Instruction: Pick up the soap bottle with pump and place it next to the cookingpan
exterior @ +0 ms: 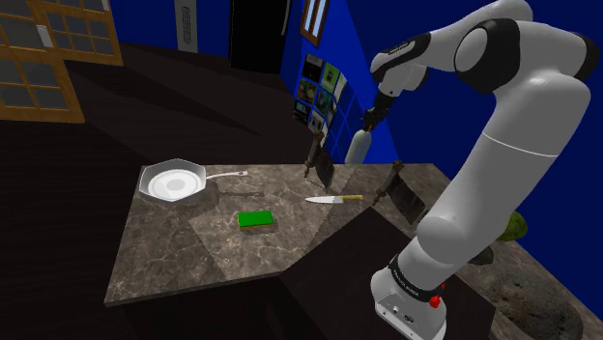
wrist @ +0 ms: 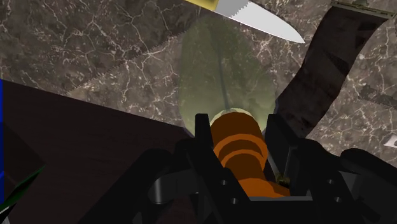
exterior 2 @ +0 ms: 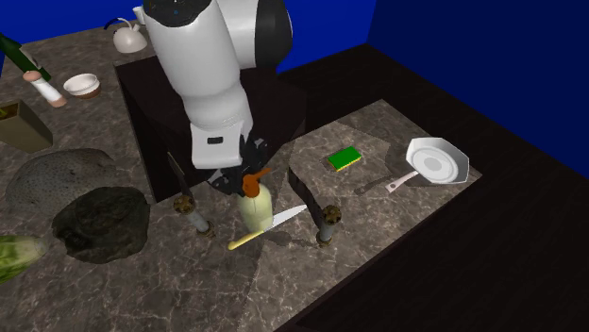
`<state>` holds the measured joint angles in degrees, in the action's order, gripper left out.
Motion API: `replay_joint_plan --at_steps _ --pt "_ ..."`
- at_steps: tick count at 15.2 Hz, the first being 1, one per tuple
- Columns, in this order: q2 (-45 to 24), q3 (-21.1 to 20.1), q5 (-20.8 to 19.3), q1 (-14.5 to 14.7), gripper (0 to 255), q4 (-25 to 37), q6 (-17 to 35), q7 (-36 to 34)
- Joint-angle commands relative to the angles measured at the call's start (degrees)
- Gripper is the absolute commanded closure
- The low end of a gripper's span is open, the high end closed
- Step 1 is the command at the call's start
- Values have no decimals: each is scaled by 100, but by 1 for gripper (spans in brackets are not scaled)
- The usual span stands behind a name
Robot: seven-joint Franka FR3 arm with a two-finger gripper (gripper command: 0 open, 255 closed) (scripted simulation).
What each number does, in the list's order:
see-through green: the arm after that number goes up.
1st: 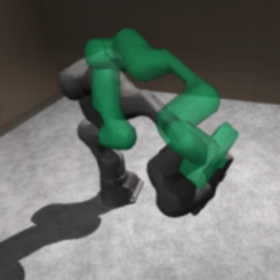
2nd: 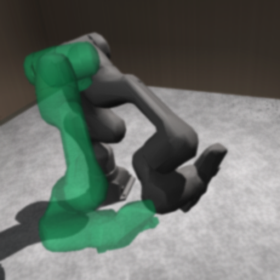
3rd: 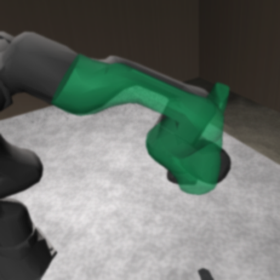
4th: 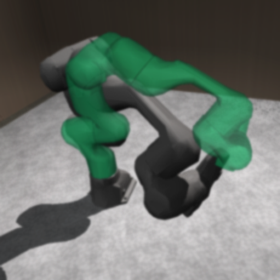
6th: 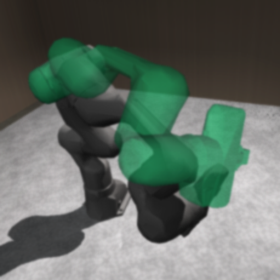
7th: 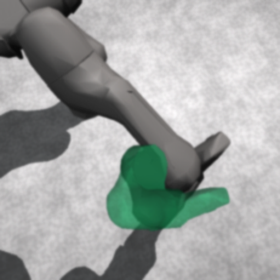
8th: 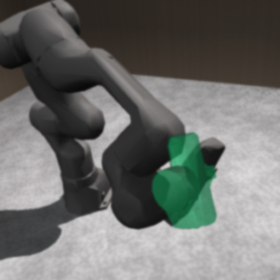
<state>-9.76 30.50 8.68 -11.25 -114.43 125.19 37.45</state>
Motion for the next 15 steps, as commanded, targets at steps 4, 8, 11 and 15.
replay_joint_plan --at_steps 4,8,11,15 --pt "171 29 -131 22 255 196 -338 -91" --pt "288 42 -218 37 255 380 -619 -157" --pt "363 48 -273 45 255 533 -833 -200" --pt "445 54 -332 53 255 755 -1122 -248"
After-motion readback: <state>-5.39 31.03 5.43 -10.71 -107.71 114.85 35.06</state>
